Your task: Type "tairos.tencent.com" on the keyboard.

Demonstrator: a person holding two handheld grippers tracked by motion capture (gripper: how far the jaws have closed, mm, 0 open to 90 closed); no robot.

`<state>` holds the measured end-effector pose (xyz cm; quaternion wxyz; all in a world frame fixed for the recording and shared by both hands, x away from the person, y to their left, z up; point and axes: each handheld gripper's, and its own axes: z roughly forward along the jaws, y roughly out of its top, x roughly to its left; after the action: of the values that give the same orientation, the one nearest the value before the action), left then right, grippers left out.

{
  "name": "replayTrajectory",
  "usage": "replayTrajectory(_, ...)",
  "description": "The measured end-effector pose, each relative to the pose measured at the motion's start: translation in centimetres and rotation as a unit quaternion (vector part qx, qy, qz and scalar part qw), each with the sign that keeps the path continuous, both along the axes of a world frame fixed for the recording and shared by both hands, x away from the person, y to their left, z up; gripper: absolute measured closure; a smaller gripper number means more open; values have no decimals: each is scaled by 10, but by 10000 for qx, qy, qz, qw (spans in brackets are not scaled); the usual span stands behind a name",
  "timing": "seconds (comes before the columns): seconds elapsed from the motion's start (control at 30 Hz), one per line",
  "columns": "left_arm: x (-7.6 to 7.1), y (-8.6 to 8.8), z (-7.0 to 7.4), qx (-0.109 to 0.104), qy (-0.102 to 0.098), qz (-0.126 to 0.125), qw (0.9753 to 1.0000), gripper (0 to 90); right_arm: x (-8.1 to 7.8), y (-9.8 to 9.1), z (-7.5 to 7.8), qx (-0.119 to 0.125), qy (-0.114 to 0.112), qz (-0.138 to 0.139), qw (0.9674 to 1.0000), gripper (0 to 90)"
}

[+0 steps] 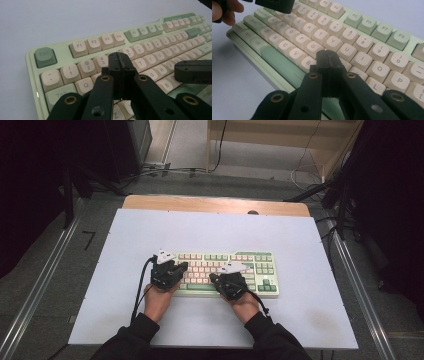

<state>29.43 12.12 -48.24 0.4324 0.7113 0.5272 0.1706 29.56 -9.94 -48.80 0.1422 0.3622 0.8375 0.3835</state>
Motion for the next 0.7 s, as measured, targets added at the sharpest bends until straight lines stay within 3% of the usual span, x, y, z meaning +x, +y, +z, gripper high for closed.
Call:
replayTrajectory(0.27, -1, 0, 0, -5, 1, -20, 10000, 900, 1, 1, -2, -62, 56, 34, 10000, 871)
replayTrajectory(0.7, -2, 0, 1, -28, -11, -14, 10000, 900, 4, -10, 10, 145, -38, -167, 9997, 870)
